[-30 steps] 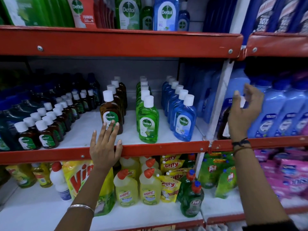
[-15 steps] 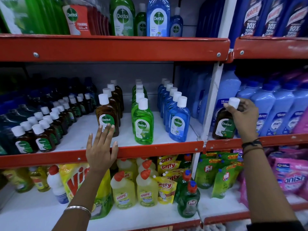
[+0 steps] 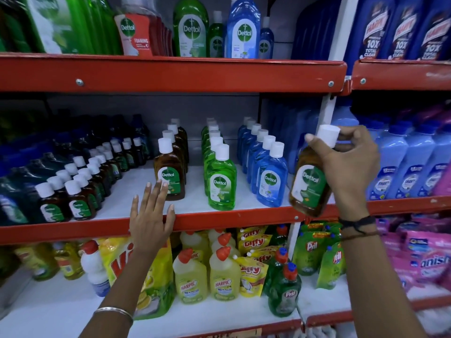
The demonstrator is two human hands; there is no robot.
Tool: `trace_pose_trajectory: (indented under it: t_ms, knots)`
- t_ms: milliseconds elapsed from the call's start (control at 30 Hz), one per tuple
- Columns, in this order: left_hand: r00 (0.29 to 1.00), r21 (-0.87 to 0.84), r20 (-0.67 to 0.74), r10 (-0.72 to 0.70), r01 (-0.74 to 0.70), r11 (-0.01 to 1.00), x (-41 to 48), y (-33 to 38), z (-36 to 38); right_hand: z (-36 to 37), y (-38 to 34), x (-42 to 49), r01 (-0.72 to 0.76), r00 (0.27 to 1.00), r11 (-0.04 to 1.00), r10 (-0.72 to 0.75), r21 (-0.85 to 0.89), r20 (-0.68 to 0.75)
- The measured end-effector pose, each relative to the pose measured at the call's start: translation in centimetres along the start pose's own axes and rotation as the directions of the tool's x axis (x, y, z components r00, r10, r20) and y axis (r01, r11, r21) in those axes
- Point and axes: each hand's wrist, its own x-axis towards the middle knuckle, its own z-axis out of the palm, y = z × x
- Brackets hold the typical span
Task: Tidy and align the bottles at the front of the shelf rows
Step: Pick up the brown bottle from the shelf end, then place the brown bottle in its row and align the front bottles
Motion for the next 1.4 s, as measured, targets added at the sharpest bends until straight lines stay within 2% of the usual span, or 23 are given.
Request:
trace_pose_trajectory:
  t_ms: [167, 267, 600, 1000, 1100, 1167, 1200, 1233, 1300, 1333, 1400]
  knots:
    - [0.995, 0.021, -0.006, -0.098, 0.098, 0.995, 0.2, -2.8, -1.3, 4.5, -4.5, -4.4, -0.04, 0.972, 0.968, -0.02, 0.247, 0.234]
    - [0.992, 0.051, 0.008, -0.124, 0.124, 0.991, 0.0, -4.6, -2.0, 8.3, -6.7, -7.0, -0.062, 0.947, 0.947, -0.045, 0.316, 0.319]
    - [0.995, 0.073, 0.04, -0.093, 0.09, 0.993, 0.0, -6.2, -2.7, 18.7, -8.9, -13.1, -0.078, 0.881, 0.965, -0.05, 0.249, 0.47]
    - [0.994, 0.127, 0.078, -0.079, 0.069, 0.989, 0.1, -6.5, -2.4, 22.1, -7.0, -15.4, -0.093, 0.819, 0.965, -0.066, 0.246, 0.57]
    - [0.986, 0.055, 0.102, -0.129, 0.124, 0.991, 0.4, -5.8, -2.7, 21.6, -6.6, -16.1, -0.158, 0.8, 0.941, -0.055, 0.299, 0.597]
    - [0.983, -0.124, 0.07, -0.168, 0.175, 0.977, 0.8, -4.8, -3.2, 20.6, -6.2, -17.2, -0.238, 0.798, 0.918, -0.001, 0.316, 0.603]
    - [0.976, -0.271, 0.073, -0.206, 0.218, 0.938, 1.2, -4.1, -3.7, 20.0, -6.0, -17.9, -0.282, 0.793, 0.908, 0.038, 0.31, 0.608]
    - [0.96, -0.435, 0.113, -0.256, 0.279, 0.856, 1.6, -3.2, -4.3, 19.4, -5.6, -18.6, -0.328, 0.784, 0.893, 0.076, 0.308, 0.616]
    - [0.905, -0.67, 0.273, -0.325, 0.421, 0.611, 2.6, -1.4, -5.2, 18.9, -4.4, -20.0, -0.439, 0.747, 0.843, 0.151, 0.31, 0.648]
    - [0.877, -0.723, 0.345, -0.333, 0.475, 0.502, 3.0, -0.7, -5.5, 18.8, -4.0, -20.6, -0.491, 0.724, 0.812, 0.177, 0.317, 0.667]
    - [0.847, -0.764, 0.424, -0.321, 0.524, 0.376, 3.4, 0.1, -5.5, 18.8, -3.7, -21.3, -0.555, 0.686, 0.774, 0.218, 0.305, 0.694]
